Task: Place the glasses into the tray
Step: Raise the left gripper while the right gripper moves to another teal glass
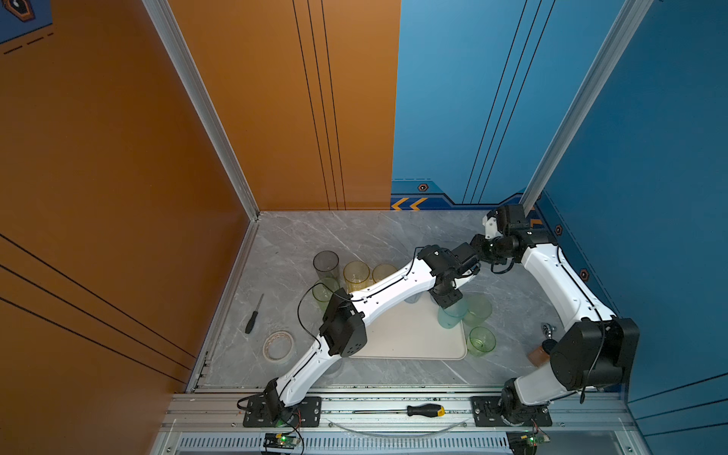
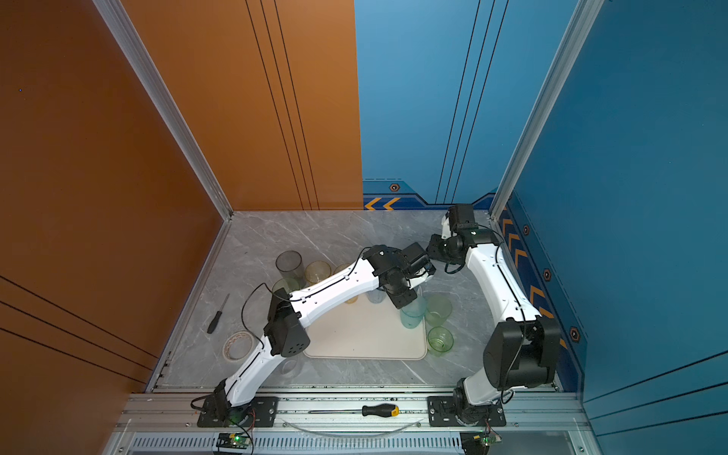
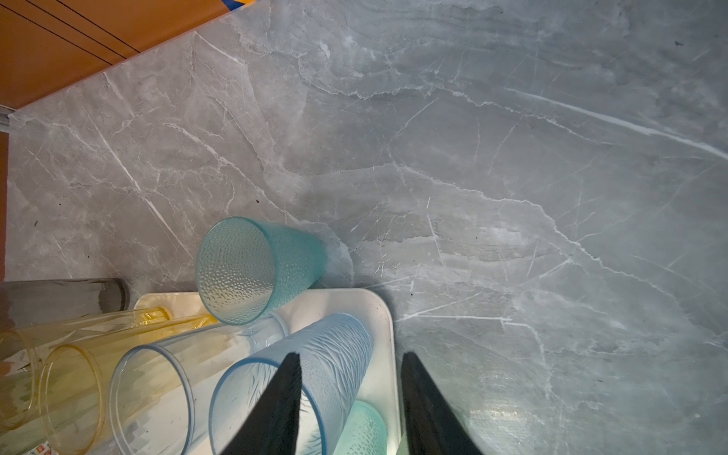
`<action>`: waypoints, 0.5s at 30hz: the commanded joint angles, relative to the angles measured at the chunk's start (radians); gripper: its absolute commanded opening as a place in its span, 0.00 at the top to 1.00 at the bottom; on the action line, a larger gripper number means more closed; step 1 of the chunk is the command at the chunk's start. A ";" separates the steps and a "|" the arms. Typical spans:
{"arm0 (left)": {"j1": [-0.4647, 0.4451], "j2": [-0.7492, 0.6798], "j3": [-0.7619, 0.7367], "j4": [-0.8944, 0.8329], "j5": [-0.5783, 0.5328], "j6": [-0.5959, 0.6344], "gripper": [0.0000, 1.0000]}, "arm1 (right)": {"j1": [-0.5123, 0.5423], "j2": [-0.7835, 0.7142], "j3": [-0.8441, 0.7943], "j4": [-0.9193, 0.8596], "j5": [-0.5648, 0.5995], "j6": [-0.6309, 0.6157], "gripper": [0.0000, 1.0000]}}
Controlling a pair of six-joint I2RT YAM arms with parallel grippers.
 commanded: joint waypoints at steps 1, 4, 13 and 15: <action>-0.007 -0.064 -0.018 -0.003 -0.027 -0.010 0.76 | 0.008 -0.011 0.011 0.016 -0.013 -0.011 0.59; -0.007 -0.080 -0.023 -0.003 -0.027 -0.010 0.76 | 0.011 -0.011 0.013 0.016 -0.013 -0.009 0.59; -0.002 -0.172 -0.021 0.014 -0.085 -0.028 0.77 | 0.012 -0.013 0.016 0.015 -0.006 -0.011 0.59; 0.012 -0.193 -0.016 0.030 -0.093 -0.038 0.77 | 0.012 -0.011 0.019 0.011 -0.004 -0.012 0.59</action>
